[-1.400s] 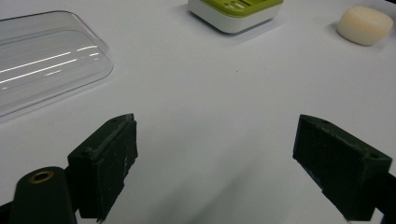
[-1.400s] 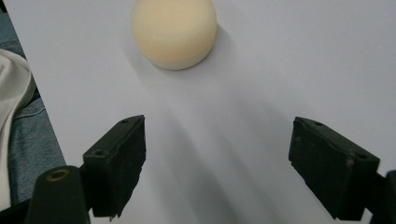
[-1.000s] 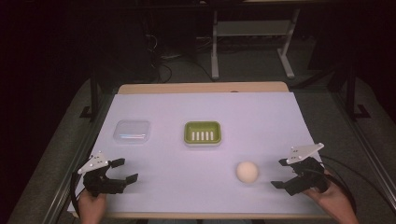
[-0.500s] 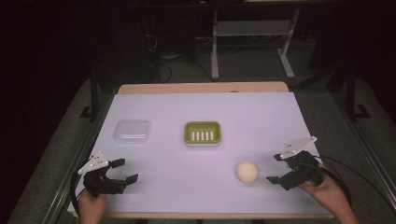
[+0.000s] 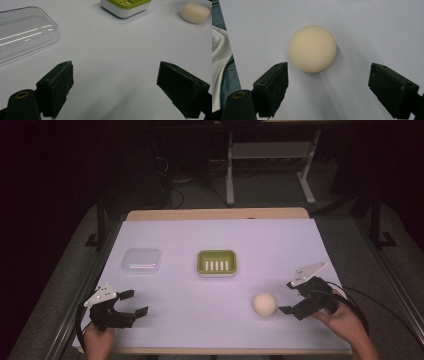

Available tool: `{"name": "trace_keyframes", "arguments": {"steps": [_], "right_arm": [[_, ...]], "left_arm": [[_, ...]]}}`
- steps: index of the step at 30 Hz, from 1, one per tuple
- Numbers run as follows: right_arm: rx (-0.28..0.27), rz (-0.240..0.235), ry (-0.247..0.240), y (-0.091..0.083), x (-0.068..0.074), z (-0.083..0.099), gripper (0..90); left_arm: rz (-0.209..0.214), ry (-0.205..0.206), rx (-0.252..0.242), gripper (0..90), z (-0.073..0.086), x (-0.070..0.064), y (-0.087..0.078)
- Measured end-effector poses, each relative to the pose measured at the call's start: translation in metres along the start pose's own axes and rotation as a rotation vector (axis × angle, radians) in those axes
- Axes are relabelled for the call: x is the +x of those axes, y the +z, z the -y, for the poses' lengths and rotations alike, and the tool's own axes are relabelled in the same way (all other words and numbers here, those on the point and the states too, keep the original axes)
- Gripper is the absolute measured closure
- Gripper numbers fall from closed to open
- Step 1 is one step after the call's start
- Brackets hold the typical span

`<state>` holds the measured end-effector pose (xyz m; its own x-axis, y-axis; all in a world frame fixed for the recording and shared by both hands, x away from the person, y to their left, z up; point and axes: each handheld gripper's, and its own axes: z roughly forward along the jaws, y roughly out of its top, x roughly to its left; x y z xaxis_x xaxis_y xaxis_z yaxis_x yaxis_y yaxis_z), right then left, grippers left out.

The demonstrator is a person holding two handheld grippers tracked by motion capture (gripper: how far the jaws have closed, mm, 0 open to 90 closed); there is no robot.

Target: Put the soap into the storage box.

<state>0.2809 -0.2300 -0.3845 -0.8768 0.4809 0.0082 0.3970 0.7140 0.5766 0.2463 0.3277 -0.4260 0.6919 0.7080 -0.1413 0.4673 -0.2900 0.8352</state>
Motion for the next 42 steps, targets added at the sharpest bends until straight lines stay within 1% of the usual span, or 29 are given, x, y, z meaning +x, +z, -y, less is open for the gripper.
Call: {"name": "trace_keyframes", "arguments": {"steps": [3,4,7,11,14,16,17,25,28,32,33,34,37,38,40,42], "right_arm": [[0.003,-0.001,-0.011,0.001,0.0,-0.003,15.6],[-0.001,-0.006,-0.008,0.003,-0.001,-0.005,14.3],[0.002,-0.009,-0.008,0.006,-0.001,-0.006,14.1],[0.016,-0.024,-0.01,0.013,-0.003,-0.01,14.1],[0.018,-0.026,-0.014,0.015,-0.003,-0.013,14.1],[0.017,-0.03,-0.02,0.016,-0.002,-0.015,14.1],[0.017,-0.032,-0.031,0.018,-0.002,-0.017,14.1],[0.032,-0.044,-0.053,0.027,0.0,-0.025,14.1],[0.038,-0.042,-0.069,0.03,0.0,-0.027,14.1],[0.048,-0.046,-0.073,0.035,0.002,-0.027,14.3],[0.051,-0.047,-0.067,0.036,0.003,-0.027,14.3],[0.053,-0.054,-0.074,0.039,0.004,-0.027,14.3],[0.065,-0.055,-0.073,0.042,0.006,-0.027,14.3],[0.073,-0.059,-0.08,0.045,0.006,-0.027,14.2],[0.073,-0.064,-0.077,0.046,0.007,-0.028,14.3],[0.08,-0.064,-0.085,0.05,0.007,-0.028,14.3]], "left_arm": [[0.0,0.001,0.0,13.0,0.0,0.0,0.0],[0.0,0.002,0.002,13.0,0.0,0.0,0.0],[0.0,0.003,0.004,13.0,0.0,0.0,0.001],[0.0,-0.006,-0.007,13.0,0.0,0.0,0.0],[-0.002,-0.005,-0.007,13.0,0.0,0.001,0.0],[-0.001,-0.006,-0.004,13.0,0.0,0.001,0.0],[0.0,0.001,-0.001,13.0,0.0,0.001,0.0],[0.001,-0.005,-0.002,13.0,0.0,0.001,0.0],[0.003,-0.001,0.003,13.0,0.0,0.002,0.0],[0.008,-0.002,0.005,13.0,0.0,0.0,0.001],[0.009,0.0,0.005,13.0,0.0,-0.001,0.001],[0.009,0.002,0.005,13.0,0.0,-0.001,0.001],[0.01,0.0,0.003,13.0,0.0,-0.001,0.001],[0.008,0.0,0.004,13.0,0.0,0.0,0.001],[0.007,0.001,0.007,13.0,0.0,0.0,0.001],[0.006,0.004,0.008,13.0,0.0,0.0,-0.001]]}}
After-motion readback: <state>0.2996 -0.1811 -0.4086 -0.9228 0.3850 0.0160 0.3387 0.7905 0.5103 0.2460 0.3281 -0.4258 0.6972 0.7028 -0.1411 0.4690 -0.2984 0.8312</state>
